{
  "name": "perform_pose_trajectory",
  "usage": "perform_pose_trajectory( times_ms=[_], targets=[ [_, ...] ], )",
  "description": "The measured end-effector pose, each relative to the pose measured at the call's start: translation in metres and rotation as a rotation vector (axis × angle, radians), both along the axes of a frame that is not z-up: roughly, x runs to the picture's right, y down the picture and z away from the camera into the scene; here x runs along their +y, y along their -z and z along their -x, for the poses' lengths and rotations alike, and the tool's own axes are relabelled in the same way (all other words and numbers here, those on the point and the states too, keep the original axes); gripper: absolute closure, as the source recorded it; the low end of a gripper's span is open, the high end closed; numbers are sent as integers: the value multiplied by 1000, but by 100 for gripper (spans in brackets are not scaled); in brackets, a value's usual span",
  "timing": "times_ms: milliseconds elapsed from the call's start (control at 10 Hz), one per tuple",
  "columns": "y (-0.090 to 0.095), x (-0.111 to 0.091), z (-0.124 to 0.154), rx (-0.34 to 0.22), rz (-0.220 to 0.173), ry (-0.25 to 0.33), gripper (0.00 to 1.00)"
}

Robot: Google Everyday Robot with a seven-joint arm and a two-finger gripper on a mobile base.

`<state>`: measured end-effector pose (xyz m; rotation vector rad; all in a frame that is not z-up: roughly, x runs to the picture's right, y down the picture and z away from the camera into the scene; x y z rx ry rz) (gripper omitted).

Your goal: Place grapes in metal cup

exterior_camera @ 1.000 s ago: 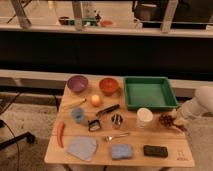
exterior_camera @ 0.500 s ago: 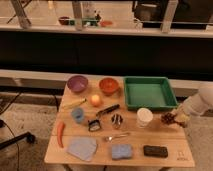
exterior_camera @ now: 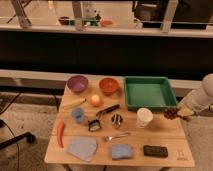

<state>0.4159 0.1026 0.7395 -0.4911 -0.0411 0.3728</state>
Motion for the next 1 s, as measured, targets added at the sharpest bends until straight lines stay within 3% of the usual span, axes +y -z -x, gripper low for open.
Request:
perform_pose_trajectory(
  times_ms=[200,600,1000],
  targets=[
    [13,-14,0,-2,-29,0,80],
    [39,-38,15,-77,-79,-11,80],
    [53,-52,64,-209,-104,25,80]
  ],
)
